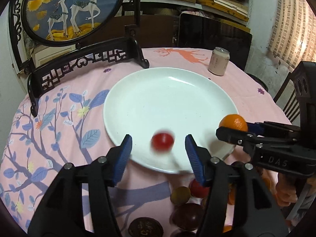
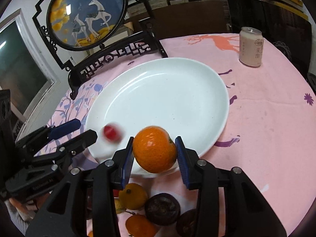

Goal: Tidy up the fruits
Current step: 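Carry tomato and tangerine onto the white plate and open both grippers, then grasp the brown round fruit with the left gripper while the right grasps an orange, then carry brown fruit and orange onto the white plate and open both grippers, then grasp the dark red plum with the left gripper while the right grasps a brown mangosteen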

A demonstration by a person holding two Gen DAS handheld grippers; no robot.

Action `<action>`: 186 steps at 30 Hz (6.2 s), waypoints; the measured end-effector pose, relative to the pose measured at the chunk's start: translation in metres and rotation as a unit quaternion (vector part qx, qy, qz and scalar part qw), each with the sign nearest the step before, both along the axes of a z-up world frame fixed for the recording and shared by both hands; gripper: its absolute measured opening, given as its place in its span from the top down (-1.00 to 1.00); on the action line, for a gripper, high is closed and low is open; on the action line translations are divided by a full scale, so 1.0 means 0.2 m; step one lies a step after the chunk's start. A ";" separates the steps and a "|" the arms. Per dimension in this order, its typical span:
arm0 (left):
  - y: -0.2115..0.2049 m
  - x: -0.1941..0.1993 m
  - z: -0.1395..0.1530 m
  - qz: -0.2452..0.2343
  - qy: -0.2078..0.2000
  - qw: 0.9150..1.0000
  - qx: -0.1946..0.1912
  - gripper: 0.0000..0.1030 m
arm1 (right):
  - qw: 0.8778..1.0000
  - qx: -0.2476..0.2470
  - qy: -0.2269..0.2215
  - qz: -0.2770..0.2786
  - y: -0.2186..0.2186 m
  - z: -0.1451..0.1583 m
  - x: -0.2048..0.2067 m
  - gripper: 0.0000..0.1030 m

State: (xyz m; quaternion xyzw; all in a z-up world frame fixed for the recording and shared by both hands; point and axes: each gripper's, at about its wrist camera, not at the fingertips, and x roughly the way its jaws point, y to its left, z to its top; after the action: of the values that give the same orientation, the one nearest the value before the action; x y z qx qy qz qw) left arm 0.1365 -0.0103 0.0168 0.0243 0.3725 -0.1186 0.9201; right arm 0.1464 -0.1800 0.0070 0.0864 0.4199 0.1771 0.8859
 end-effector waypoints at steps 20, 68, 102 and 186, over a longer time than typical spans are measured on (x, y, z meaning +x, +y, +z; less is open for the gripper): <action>0.25 -0.42 -0.12 0.031 0.020 0.999 0.008 -0.30 | 0.999 0.021 -0.024 -0.025 -0.18 0.04 -0.42 -0.21; 0.17 -0.40 -0.27 -0.006 0.051 0.998 0.045 0.19 | 0.991 0.108 0.067 -0.040 -0.29 -0.17 -0.54 0.10; -0.01 0.13 -0.05 0.041 0.003 0.999 0.032 -0.23 | 0.999 0.006 -0.023 -0.048 0.08 0.08 0.09 0.28; 0.13 -0.23 -0.26 0.025 0.042 0.998 0.042 -0.26 | 0.994 0.070 0.031 -0.074 -0.30 -0.04 -0.41 0.07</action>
State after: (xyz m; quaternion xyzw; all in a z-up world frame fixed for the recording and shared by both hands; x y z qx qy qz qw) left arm 0.0910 0.0166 -0.0353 0.0480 0.4163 -0.0804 0.9044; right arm 0.0639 -0.2399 -0.0010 0.1842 0.4258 0.1373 0.8752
